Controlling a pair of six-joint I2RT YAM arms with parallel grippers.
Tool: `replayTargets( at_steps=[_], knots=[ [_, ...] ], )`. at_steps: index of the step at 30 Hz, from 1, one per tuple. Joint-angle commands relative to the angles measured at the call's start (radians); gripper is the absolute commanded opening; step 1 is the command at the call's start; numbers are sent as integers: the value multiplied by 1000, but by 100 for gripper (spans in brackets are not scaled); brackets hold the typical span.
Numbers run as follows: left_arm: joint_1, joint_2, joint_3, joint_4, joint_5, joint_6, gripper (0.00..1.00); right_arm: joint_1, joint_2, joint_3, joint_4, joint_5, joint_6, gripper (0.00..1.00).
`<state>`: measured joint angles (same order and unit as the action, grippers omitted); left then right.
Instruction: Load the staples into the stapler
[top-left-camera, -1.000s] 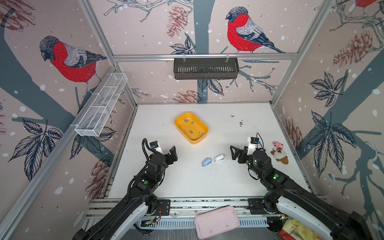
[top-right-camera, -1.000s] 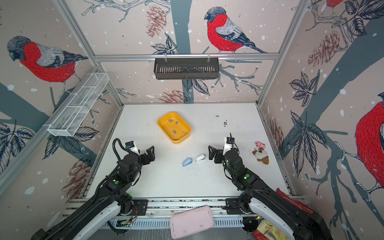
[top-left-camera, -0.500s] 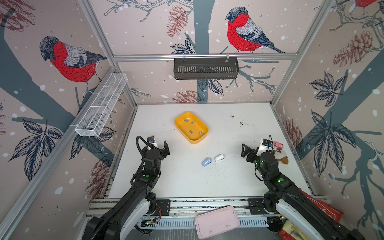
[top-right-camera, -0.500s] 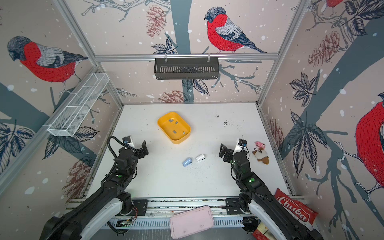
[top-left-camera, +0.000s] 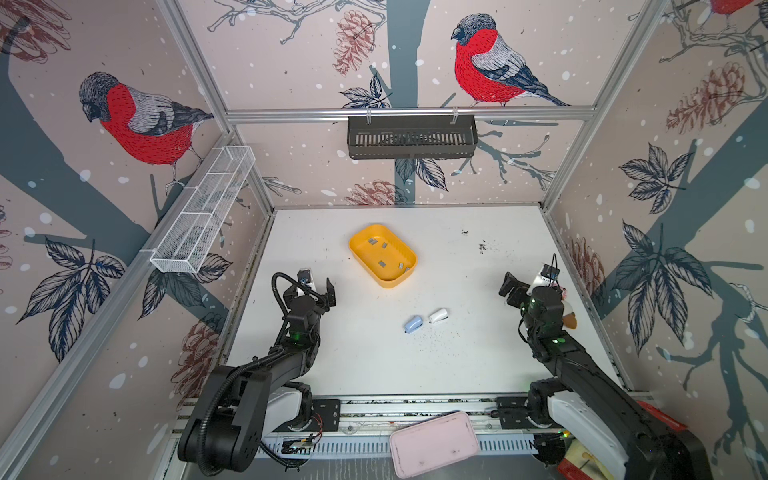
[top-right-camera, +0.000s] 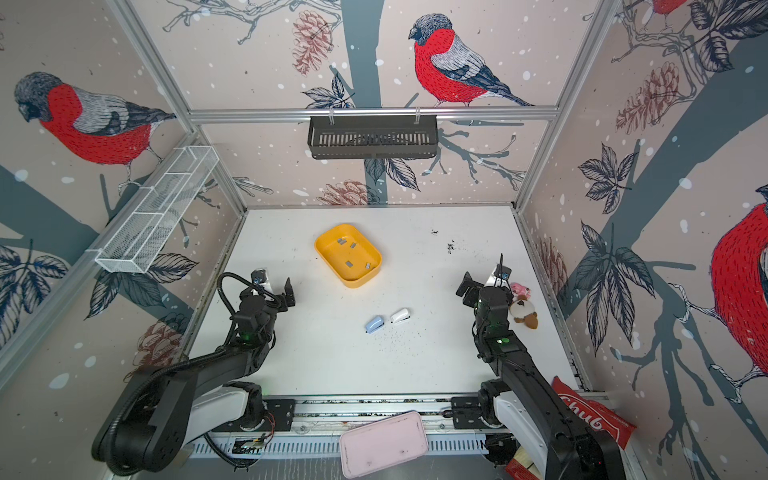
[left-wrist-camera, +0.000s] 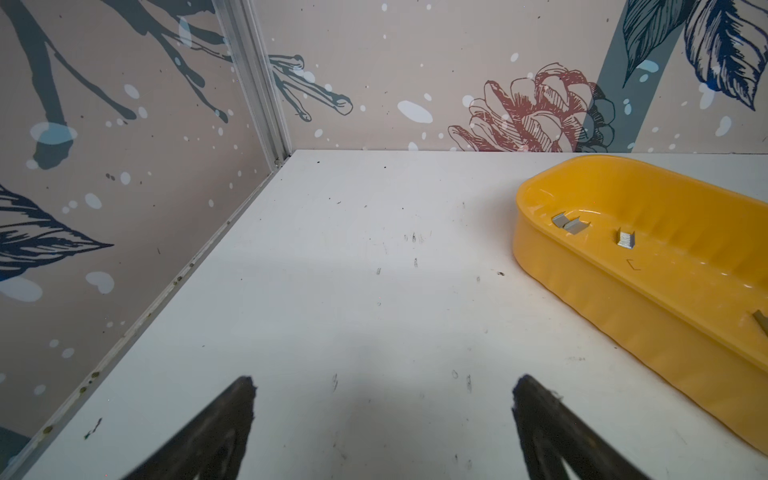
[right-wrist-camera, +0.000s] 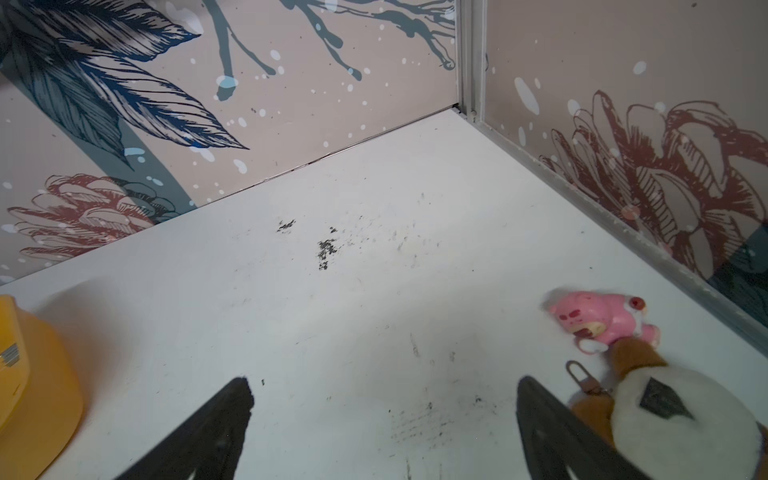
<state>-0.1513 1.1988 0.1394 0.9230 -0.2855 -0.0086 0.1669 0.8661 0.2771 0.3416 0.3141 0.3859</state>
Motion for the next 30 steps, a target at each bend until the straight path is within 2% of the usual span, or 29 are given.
replayTargets(
  at_steps=[1, 5, 12, 14, 16, 18, 22, 24, 27, 28, 30],
  knots=[
    [13, 43, 14, 168, 55, 44, 96, -34, 56, 17, 128, 40, -80, 99],
    [22, 108, 50, 187, 93, 55, 96, -48, 130, -21, 296, 60, -167, 99],
    [87, 324, 44, 414, 136, 21, 97, -68, 304, -90, 563, 63, -221, 99],
    [97, 323, 126, 256, 158, 26, 97, -68, 366, -100, 656, 60, -233, 99],
    [141, 306, 152, 174, 212, -26, 97, -66, 381, -70, 626, 44, -251, 99],
    [142, 303, 154, 173, 214, -25, 98, -66, 426, -85, 724, 43, -271, 99],
    [141, 300, 151, 174, 216, -24, 98, -64, 479, -54, 744, 21, -319, 99],
    [142, 302, 151, 174, 215, -25, 98, -62, 522, -103, 881, 7, -344, 99],
    [142, 301, 152, 173, 215, -24, 98, -72, 664, -142, 1101, -41, -365, 100],
    [141, 301, 152, 174, 215, -24, 98, -73, 679, -139, 1127, -55, -375, 99],
    [142, 302, 152, 174, 215, -24, 98, -97, 623, -74, 909, -100, -351, 100]
  ],
)
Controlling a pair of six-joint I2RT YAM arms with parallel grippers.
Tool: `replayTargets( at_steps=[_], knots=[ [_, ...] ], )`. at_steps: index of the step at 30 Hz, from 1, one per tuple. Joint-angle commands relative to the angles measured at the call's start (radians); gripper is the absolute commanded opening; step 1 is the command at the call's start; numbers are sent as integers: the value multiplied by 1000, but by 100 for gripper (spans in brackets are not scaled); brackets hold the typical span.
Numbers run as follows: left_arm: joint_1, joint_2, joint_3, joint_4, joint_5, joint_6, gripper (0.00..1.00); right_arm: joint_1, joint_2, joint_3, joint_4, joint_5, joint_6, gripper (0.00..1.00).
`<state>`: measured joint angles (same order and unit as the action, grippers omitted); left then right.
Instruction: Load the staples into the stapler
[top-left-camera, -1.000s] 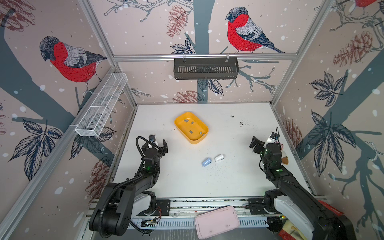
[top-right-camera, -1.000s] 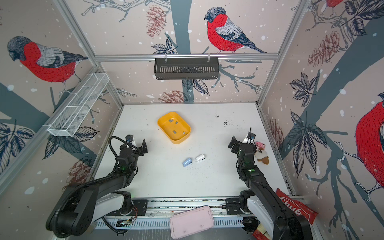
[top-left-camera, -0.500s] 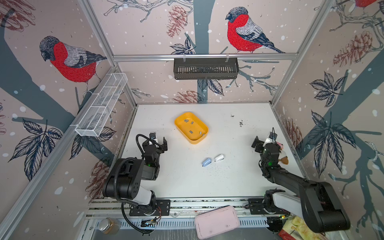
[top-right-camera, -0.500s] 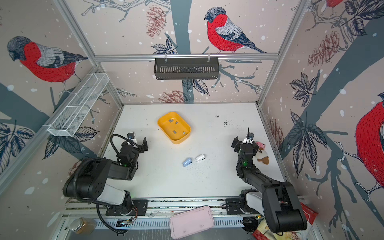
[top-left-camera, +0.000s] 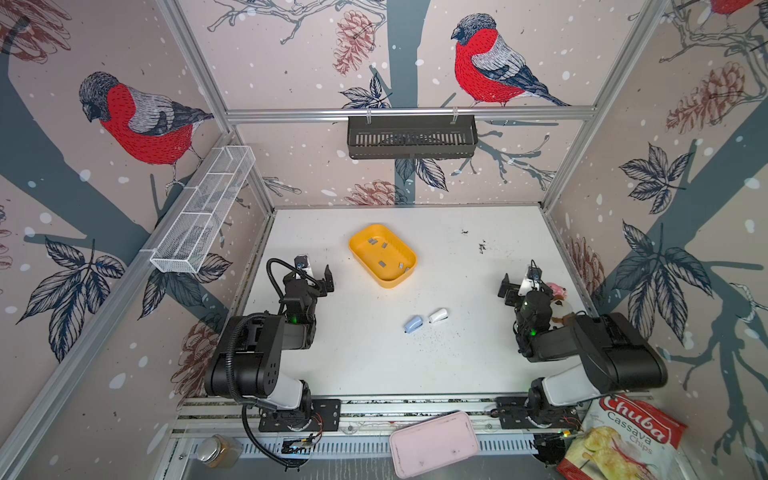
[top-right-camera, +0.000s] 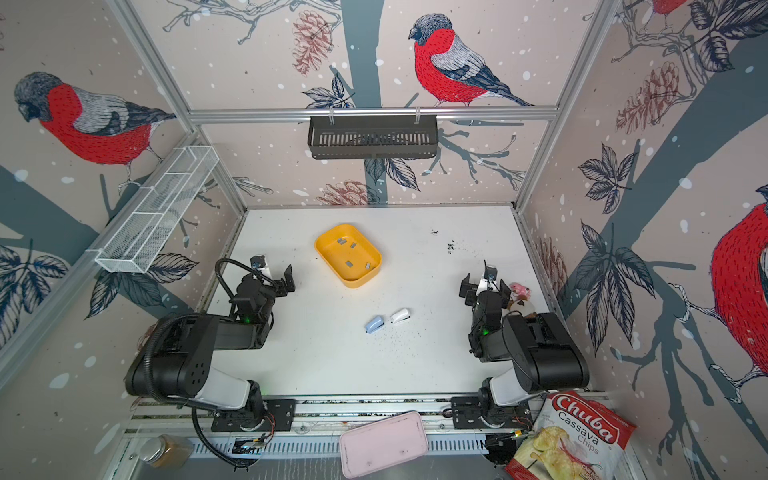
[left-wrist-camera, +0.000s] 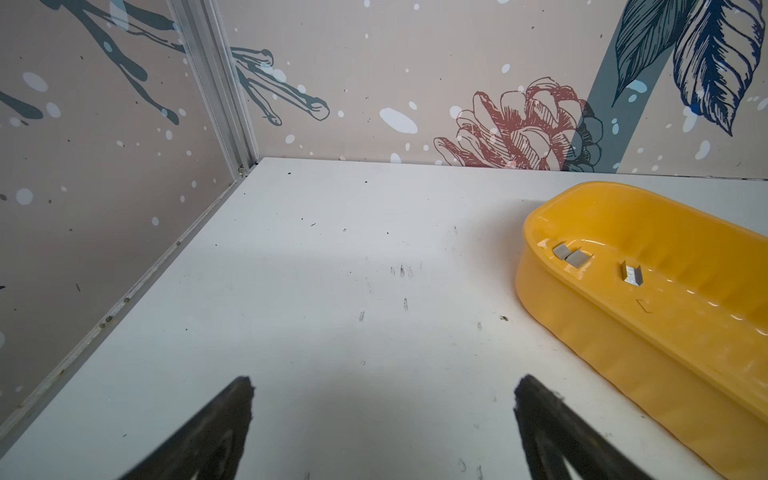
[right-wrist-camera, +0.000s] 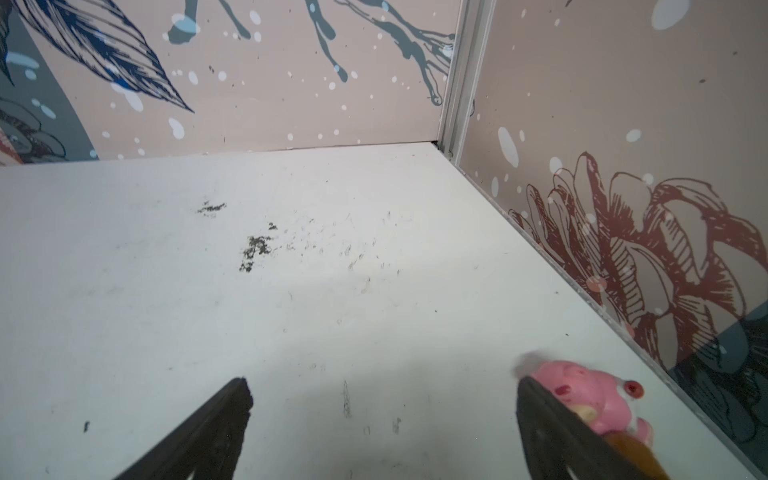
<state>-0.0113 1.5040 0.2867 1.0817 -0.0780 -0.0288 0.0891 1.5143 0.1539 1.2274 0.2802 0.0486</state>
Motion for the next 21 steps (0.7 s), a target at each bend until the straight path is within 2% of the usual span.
replayTargets(
  at_steps=[1, 4, 15, 16, 19, 21],
  knots=[
    [1, -4, 4, 14, 8, -4, 98, -46, -12, 64, 4, -116, 3, 99],
    [2, -4, 5, 14, 11, -4, 98, -68, -17, 86, -48, -133, 26, 100],
    [2, -5, 5, 15, 13, -5, 98, -63, -13, 82, -35, -124, 23, 100],
    [3, -5, 5, 16, 13, -5, 98, -67, -13, 82, -33, -133, 25, 100],
    [3, -5, 5, 15, 14, -5, 98, -86, -20, 59, -1, -271, -14, 100],
    [2, -4, 5, 15, 14, -5, 98, -87, -20, 62, -6, -281, -17, 100]
  ],
)
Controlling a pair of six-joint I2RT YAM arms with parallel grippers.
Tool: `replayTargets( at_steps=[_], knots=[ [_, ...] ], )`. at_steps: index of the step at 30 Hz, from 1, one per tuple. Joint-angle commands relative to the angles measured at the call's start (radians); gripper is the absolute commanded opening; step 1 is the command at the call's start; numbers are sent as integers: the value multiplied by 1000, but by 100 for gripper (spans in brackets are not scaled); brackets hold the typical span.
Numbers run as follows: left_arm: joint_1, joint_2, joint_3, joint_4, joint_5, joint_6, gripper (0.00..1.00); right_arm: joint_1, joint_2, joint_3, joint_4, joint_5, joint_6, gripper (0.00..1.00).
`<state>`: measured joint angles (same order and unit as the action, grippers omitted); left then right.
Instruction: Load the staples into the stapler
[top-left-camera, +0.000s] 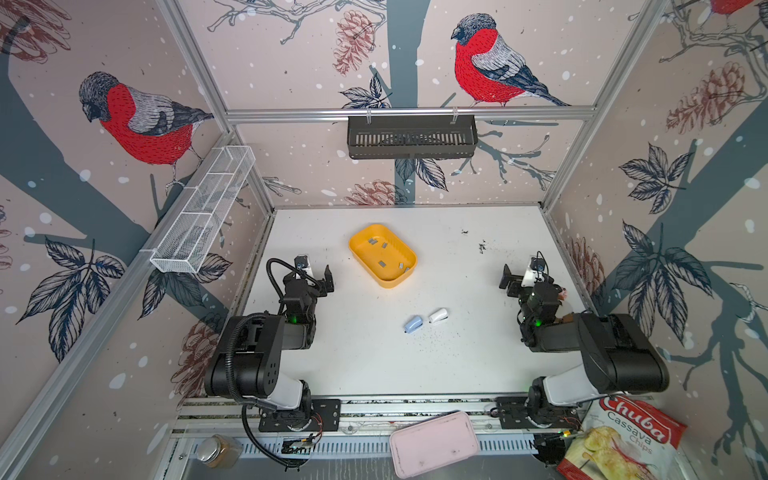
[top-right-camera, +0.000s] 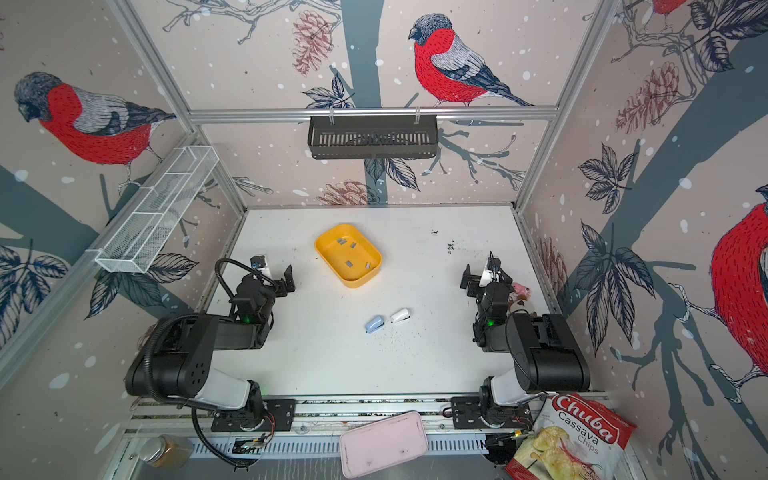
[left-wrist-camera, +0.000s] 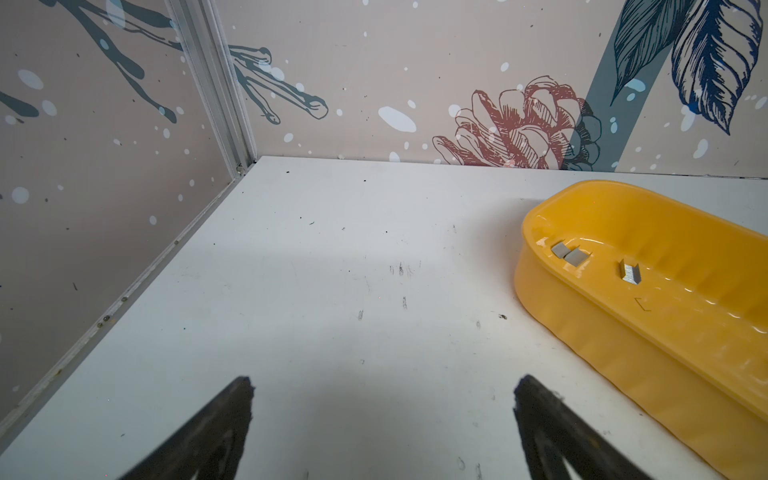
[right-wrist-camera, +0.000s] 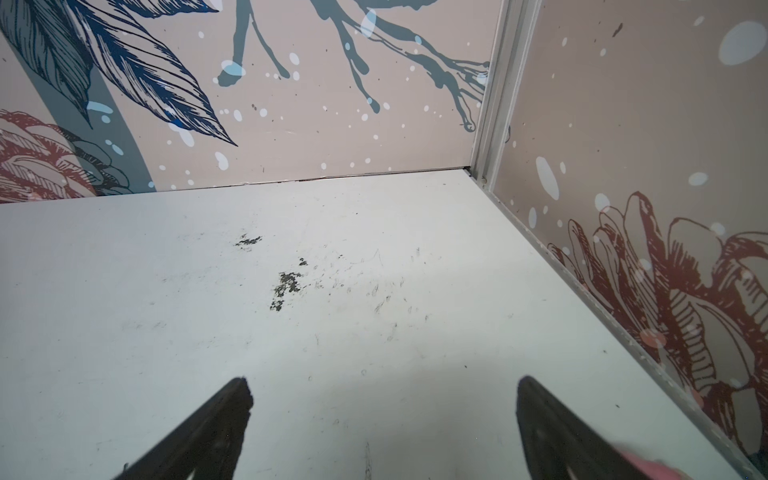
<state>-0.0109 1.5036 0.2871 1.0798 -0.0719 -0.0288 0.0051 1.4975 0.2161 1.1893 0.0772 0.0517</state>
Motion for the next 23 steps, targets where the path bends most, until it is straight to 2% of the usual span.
replayTargets(
  at_steps=[1, 23],
  knots=[
    [2, -3, 4, 16, 7, -5, 98, -5, -2, 2, 32, -86, -17, 100],
    [3, -3, 4, 15, 8, -5, 98, -7, -6, 0, 31, -83, -14, 100]
  ],
)
